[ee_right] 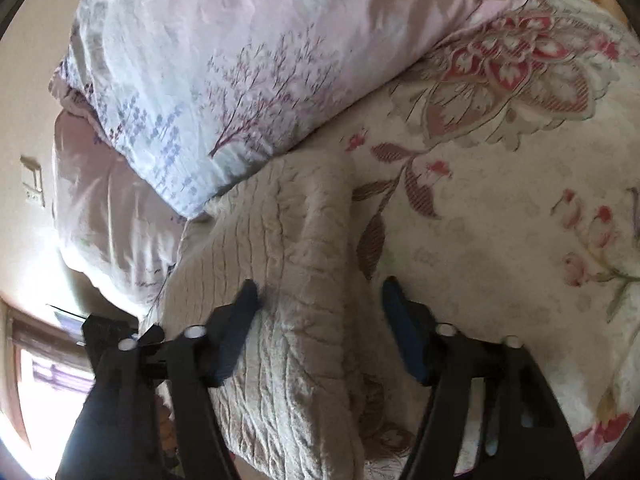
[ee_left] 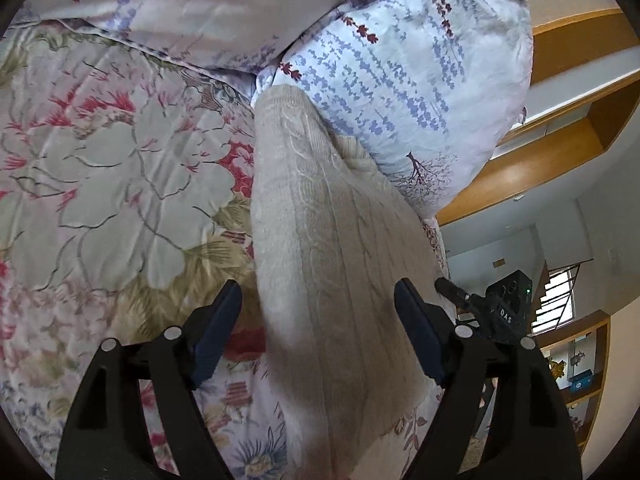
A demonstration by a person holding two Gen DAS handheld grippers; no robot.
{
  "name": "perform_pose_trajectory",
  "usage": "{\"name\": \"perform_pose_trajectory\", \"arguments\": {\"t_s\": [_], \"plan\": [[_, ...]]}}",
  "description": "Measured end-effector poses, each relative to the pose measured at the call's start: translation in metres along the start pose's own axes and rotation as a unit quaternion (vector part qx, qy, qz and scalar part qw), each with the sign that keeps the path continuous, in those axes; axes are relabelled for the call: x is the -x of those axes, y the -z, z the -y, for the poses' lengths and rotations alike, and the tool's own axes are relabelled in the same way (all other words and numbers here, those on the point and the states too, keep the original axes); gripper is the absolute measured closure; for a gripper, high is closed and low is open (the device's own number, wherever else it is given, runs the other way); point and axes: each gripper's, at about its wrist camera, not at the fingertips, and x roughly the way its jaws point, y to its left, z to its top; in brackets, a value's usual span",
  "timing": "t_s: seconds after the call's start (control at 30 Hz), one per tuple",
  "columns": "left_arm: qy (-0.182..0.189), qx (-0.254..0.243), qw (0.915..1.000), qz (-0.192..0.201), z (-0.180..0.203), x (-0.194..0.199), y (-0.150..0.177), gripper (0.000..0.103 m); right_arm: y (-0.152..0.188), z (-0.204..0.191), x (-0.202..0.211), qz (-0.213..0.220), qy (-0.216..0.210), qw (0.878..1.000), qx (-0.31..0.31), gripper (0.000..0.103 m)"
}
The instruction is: Fold small clothes
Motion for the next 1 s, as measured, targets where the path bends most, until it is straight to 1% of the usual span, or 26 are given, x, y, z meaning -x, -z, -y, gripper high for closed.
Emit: {"name": "perform_pose_trajectory", "arguments": {"t_s": [0.03, 0.07, 0.1, 0.17, 0.23, 0.27, 0.3, 0.33, 0.4, 0.5, 0.63, 0.8, 0.87, 0.93, 1.0], "plan": [[0.000, -0.008, 1.0000, 0.001, 0.003, -0.003, -0.001, 0.027, 0.001, 0.000, -0.004, -0.011, -0.013, 1.000, -0.003, 0.052], [0.001, -0.012, 0.9999, 0.000, 0.005, -0.005, -0.002, 0.028, 0.002, 0.002, -0.006, -0.022, -0.019, 1.000, -0.005, 0.056], [0.006, -0.015, 0.9999, -0.006, 0.006, -0.008, -0.004, 0.031, 0.003, 0.002, -0.006, -0.021, -0.023, 1.000, -0.004, 0.056], [0.003, -0.017, 0.9998, -0.009, 0.009, -0.013, -0.006, 0.032, 0.005, 0.002, -0.007, -0.022, -0.028, 0.999, 0.000, 0.058], [0.002, -0.018, 0.9998, -0.010, 0.011, -0.015, -0.007, 0.035, 0.006, 0.004, -0.010, -0.033, -0.044, 0.998, -0.007, 0.061], [0.003, -0.016, 0.9998, -0.011, 0.010, -0.016, -0.008, 0.039, 0.006, 0.004, -0.010, -0.035, -0.048, 0.998, -0.007, 0.065], [0.007, -0.010, 0.9999, -0.011, 0.008, -0.015, -0.009, 0.045, 0.007, 0.004, -0.009, -0.036, -0.051, 0.998, -0.004, 0.069], [0.012, -0.003, 0.9999, -0.009, 0.005, -0.015, -0.009, 0.048, 0.008, 0.003, -0.009, -0.035, -0.052, 0.998, 0.001, 0.070], [0.022, 0.005, 0.9997, -0.004, 0.001, -0.011, -0.009, 0.060, 0.011, -0.003, -0.006, -0.027, -0.051, 0.998, 0.012, 0.074], [0.027, 0.000, 0.9996, 0.001, 0.003, -0.003, -0.008, 0.064, 0.015, -0.017, 0.001, -0.008, -0.048, 0.998, 0.031, 0.076], [0.032, -0.017, 0.9993, 0.007, 0.010, 0.020, -0.005, 0.065, 0.023, -0.046, 0.010, 0.018, -0.068, 0.995, 0.067, 0.077], [0.009, -0.046, 0.9984, 0.033, 0.005, 0.076, -0.001, 0.065, 0.042, -0.095, -0.004, 0.034, -0.077, 0.988, 0.132, 0.077], [-0.003, -0.051, 0.9975, 0.049, -0.005, 0.104, 0.000, 0.065, 0.051, -0.110, -0.014, 0.034, -0.080, 0.985, 0.148, 0.077], [-0.013, -0.050, 0.9970, 0.058, -0.019, 0.122, 0.001, 0.065, 0.061, -0.126, -0.029, 0.030, -0.077, 0.983, 0.166, 0.077], [-0.030, -0.044, 0.9968, 0.059, -0.039, 0.137, 0.003, 0.064, 0.074, -0.135, -0.052, 0.013, -0.059, 0.982, 0.178, 0.077]]}}
